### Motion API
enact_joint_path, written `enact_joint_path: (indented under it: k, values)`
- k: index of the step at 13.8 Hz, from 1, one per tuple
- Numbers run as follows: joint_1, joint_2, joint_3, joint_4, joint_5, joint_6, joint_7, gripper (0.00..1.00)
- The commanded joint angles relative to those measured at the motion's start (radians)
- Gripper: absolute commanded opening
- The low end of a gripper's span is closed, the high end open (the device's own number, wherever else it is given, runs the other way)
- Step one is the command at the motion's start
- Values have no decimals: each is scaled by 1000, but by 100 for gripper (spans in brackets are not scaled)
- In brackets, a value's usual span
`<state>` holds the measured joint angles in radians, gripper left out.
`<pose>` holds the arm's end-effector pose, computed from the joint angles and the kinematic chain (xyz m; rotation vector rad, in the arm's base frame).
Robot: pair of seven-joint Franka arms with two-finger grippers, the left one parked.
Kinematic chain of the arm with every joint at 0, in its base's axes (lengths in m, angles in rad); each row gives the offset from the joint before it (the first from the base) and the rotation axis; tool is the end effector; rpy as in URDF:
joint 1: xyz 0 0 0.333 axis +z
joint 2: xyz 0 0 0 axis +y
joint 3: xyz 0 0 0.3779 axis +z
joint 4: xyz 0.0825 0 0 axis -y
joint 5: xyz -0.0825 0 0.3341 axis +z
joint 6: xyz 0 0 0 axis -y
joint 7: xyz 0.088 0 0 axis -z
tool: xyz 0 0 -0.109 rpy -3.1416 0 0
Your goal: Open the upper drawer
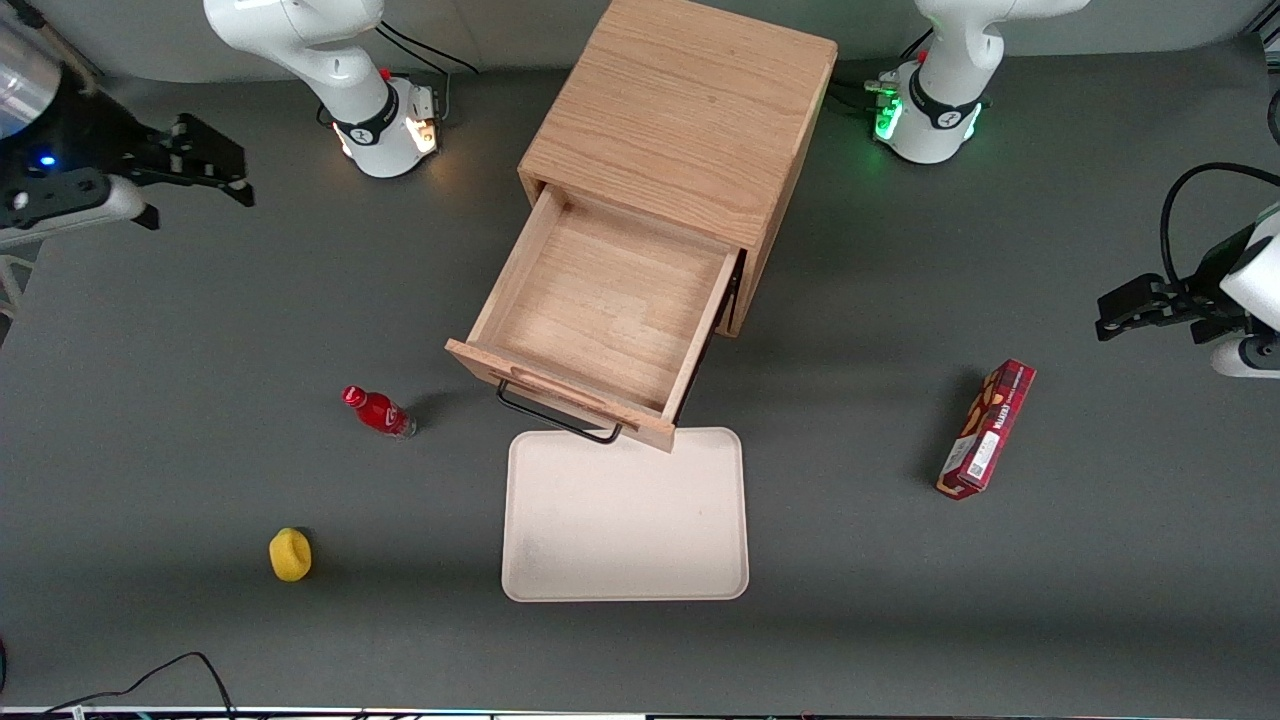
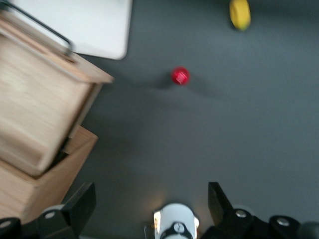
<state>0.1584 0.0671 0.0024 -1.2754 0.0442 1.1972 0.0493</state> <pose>0.4785 0.0835 0.7400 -3.1000 -0.1935 0.2317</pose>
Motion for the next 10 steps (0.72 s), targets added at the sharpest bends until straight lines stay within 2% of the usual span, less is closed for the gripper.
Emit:
enact_joint_path:
  k: [1,3,4,6,8,10]
  values:
    - [9,-151,-71,-370,-29,178,38,100]
    - [-5,-235,-100,-555,-30,324,43,100]
    - [-6,-246,-108,-585,-33,344,61,100]
    - [-5,-239,-113,-576,-69,355,163,100]
    - [-5,-208,-113,-524,-105,360,168,100]
    - [-7,-173,-130,-455,-109,351,172,100]
